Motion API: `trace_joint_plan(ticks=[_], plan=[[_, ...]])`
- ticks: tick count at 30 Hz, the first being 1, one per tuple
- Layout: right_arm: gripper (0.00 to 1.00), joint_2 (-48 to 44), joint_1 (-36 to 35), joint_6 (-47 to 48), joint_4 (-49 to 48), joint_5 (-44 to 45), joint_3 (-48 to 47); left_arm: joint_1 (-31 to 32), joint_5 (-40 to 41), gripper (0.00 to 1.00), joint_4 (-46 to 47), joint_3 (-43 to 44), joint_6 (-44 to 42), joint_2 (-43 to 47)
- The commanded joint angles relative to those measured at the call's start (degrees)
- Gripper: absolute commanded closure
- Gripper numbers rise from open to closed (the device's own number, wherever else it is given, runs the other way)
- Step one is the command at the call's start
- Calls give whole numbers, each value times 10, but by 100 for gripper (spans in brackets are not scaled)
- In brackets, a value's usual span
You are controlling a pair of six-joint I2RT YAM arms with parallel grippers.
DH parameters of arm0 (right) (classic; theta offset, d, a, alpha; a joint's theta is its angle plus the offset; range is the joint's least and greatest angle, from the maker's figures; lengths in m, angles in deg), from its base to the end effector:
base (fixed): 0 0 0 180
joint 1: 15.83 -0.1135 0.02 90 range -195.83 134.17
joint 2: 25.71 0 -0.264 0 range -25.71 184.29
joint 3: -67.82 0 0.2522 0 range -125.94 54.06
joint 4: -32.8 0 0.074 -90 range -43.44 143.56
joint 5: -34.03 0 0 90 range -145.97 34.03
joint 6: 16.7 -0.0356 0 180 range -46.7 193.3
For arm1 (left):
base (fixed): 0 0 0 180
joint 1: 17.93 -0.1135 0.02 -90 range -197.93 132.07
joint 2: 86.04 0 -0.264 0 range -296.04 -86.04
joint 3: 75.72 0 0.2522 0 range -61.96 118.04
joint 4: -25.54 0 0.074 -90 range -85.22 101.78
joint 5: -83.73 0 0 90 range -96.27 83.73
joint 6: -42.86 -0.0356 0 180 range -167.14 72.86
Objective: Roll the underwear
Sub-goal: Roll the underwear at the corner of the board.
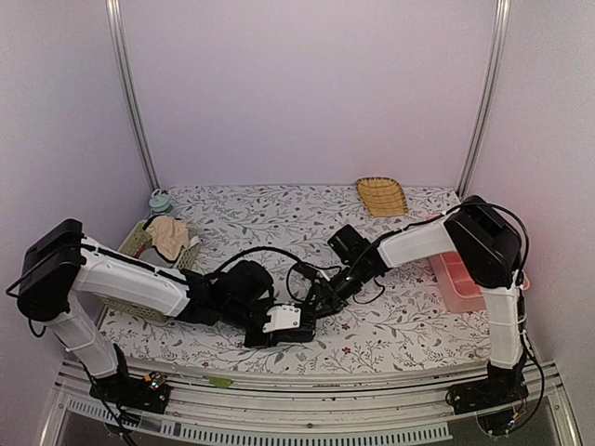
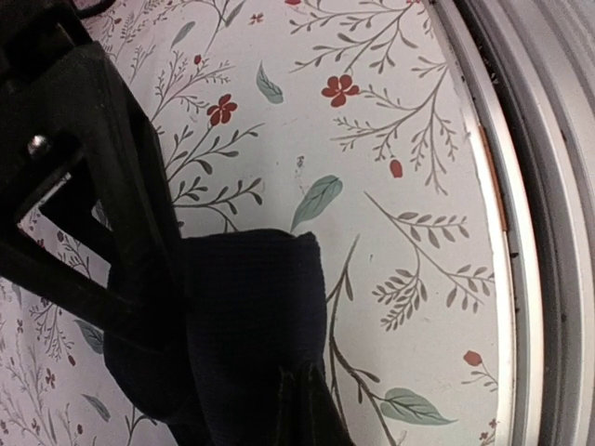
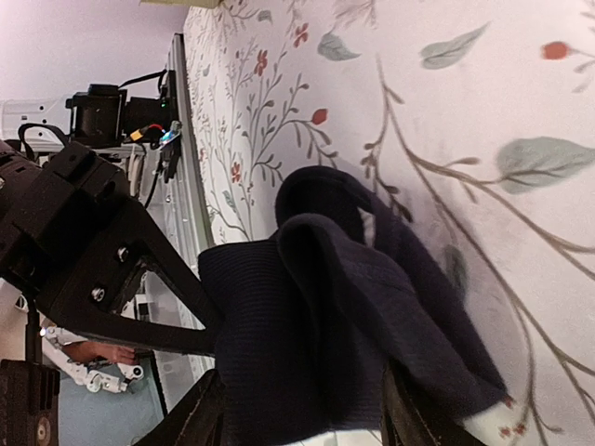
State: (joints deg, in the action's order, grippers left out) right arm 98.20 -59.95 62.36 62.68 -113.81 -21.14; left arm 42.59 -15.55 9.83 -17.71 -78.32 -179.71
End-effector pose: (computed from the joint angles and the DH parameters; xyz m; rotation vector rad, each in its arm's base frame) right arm 0.2759 0.3095 0.1040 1.0509 -2.4031 -1.5439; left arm 0.1475 -0.2726 0.1447 1.8414 1.6885 -0.4178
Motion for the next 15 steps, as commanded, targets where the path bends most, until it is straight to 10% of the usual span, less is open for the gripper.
trace_joint_plan(ticks=[1,15], plan=[[43,-70,32,7,-28,81,41,-18,-59,99,-112,-1,15,-29],[40,-341,-23,61,-145,306,288,-99,-164,99,-191,105,24,-113]])
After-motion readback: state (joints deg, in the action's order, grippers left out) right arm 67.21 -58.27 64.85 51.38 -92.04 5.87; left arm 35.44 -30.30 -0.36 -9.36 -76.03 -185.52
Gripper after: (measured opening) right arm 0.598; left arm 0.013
